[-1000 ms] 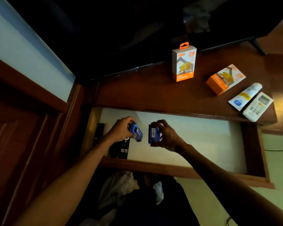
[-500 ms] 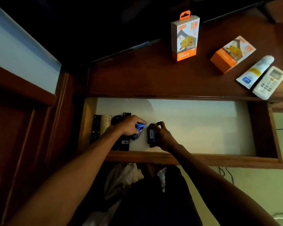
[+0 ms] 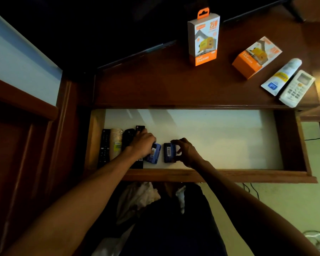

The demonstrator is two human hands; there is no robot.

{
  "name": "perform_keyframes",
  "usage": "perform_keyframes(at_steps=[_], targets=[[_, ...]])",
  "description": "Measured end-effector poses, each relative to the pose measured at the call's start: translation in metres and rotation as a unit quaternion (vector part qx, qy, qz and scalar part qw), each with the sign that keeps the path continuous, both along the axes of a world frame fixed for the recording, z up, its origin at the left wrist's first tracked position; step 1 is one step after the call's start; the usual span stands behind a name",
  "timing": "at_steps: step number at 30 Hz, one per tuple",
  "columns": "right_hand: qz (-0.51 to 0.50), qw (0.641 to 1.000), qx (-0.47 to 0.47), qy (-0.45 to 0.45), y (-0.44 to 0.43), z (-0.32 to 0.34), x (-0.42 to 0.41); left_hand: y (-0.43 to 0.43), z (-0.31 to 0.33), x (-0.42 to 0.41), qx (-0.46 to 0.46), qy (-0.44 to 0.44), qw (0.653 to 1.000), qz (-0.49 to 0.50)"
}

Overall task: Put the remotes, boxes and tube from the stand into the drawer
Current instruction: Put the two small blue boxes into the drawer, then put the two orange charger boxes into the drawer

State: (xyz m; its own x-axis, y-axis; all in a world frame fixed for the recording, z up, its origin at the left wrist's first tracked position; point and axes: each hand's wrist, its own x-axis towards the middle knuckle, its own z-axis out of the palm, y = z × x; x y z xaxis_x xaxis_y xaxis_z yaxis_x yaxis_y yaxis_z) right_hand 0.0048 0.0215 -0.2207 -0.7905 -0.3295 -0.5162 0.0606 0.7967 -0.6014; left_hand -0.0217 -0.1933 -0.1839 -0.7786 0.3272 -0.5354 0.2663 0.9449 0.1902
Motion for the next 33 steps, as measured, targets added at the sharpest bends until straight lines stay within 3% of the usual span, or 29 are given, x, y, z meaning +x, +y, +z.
perform_keyframes(at_steps=[4,17,22,26,30,33], targets=[[0.023,1.000,-0.002,-0.012,-0.009,-0.002,0.004,-0.002,-0.001,0.010,-0.060,0.024,0.997,-0.038],[0.033,0.999,0.019,-0.012,-0.029,0.006,0.008,-0.011,0.015,0.018,-0.051,-0.019,0.999,-0.005],[0.043,0.998,0.031,0.018,-0.011,0.046,-0.011,-0.007,0.058,-0.008,0.100,-0.065,0.985,0.126],[0.020,0.998,-0.010,0.062,0.021,0.097,-0.046,0.009,0.106,-0.045,0.224,-0.009,0.958,0.180],[-0.125,0.975,-0.073,0.166,0.070,0.143,-0.093,0.045,0.139,-0.097,0.344,0.053,0.898,0.270],[-0.242,0.948,-0.076,0.194,0.117,0.162,-0.134,0.080,0.152,-0.139,0.391,0.100,0.857,0.321]])
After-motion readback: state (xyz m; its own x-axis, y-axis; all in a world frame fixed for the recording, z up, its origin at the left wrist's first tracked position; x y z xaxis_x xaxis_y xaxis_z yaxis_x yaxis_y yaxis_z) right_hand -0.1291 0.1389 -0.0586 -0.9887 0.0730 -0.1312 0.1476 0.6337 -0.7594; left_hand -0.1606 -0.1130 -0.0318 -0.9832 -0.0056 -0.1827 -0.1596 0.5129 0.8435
